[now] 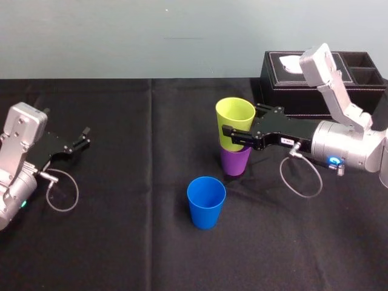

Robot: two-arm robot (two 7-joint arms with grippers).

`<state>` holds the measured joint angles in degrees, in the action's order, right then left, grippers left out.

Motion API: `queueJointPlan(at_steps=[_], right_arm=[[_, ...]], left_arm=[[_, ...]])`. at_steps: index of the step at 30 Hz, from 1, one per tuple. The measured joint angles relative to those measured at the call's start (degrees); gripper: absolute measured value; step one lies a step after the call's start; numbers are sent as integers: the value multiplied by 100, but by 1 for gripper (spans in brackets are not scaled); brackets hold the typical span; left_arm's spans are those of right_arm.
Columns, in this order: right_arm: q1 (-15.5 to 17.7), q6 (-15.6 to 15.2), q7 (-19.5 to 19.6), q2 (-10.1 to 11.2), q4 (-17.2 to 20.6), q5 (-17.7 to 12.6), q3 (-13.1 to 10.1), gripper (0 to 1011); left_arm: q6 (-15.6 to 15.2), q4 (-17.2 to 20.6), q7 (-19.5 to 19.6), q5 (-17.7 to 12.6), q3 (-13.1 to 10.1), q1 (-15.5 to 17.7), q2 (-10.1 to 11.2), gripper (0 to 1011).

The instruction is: Stack the three plastic cups sequentially using one hand.

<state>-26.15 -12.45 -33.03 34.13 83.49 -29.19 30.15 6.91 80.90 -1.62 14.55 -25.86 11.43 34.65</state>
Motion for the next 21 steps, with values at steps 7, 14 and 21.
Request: queueJointPlan(at_steps=[7,14,21], right_arm=[[15,21,-5,-9,-49,4,-28,733],[21,71,-56,-10,-143,16,-41,733],[48,147,-118,-22,-261,21,-48,733]], left_arm=[[0,0,0,0,0,0,0,1011],[0,0,0,0,0,0,0,1011],[0,0,0,0,0,0,0,1011]])
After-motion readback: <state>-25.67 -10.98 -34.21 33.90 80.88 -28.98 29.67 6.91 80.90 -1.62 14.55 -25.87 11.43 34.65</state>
